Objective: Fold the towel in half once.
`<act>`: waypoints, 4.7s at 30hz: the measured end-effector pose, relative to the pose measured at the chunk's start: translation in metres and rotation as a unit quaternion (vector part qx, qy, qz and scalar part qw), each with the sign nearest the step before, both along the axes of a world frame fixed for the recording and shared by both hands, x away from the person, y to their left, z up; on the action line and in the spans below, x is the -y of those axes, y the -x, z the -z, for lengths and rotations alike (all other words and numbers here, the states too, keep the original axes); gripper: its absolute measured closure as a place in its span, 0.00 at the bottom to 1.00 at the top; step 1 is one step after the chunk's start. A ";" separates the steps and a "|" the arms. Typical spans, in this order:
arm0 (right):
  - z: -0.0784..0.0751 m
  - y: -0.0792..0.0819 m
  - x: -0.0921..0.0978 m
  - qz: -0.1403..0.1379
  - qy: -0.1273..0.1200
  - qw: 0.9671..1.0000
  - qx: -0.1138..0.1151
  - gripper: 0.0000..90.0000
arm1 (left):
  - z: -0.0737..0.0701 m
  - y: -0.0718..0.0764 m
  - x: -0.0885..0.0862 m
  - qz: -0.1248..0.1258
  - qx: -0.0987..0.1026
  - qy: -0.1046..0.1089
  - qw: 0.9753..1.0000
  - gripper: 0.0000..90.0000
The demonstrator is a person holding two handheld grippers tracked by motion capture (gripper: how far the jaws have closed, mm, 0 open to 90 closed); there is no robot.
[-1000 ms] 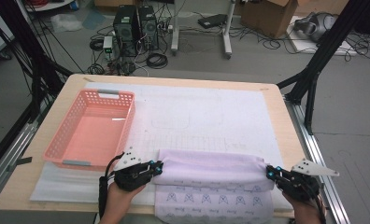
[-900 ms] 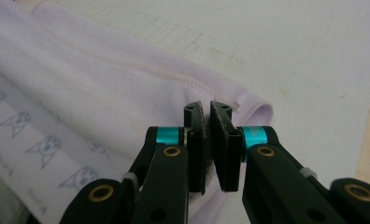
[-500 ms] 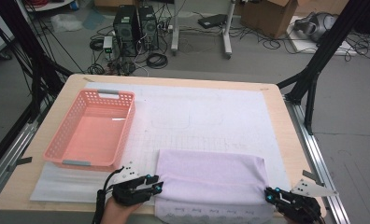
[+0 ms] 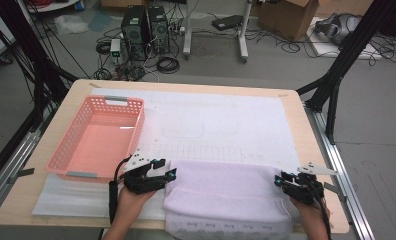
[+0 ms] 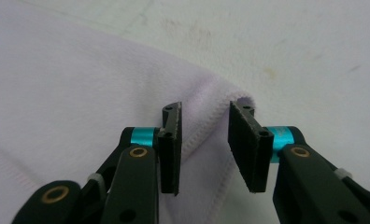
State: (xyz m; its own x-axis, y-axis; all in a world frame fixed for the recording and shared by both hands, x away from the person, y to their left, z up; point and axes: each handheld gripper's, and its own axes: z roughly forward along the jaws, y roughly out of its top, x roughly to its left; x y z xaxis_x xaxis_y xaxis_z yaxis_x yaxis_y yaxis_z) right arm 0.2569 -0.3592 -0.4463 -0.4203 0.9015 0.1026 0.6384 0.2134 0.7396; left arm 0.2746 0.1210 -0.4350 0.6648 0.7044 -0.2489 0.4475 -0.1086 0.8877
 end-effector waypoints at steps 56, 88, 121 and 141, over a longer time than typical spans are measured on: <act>-0.001 0.023 0.011 -0.025 0.009 1.000 -0.004 0.90 | 0.018 0.007 0.033 -0.041 -0.072 -0.094 0.992 0.79; -0.025 -0.076 -0.010 -0.003 -0.011 0.998 0.056 0.95 | -0.013 -0.105 0.016 -0.100 -0.083 -0.055 0.990 0.96; -0.031 -0.157 -0.018 0.014 -0.017 0.999 0.024 0.75 | -0.017 -0.164 0.024 -0.076 -0.084 -0.055 0.992 0.65; -0.041 -0.130 -0.025 -0.048 -0.012 0.999 -0.014 0.96 | 0.003 -0.123 0.024 -0.057 -0.072 -0.093 0.991 0.95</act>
State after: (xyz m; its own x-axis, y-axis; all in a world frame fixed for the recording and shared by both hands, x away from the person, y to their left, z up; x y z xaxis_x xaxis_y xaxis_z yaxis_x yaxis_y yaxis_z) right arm 0.3868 -0.3339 -0.4058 -0.5021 0.8539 0.1373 0.6366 0.2574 0.7270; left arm 0.3971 0.0973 -0.4383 0.5452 0.8153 -0.1950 0.5871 -0.2053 0.7831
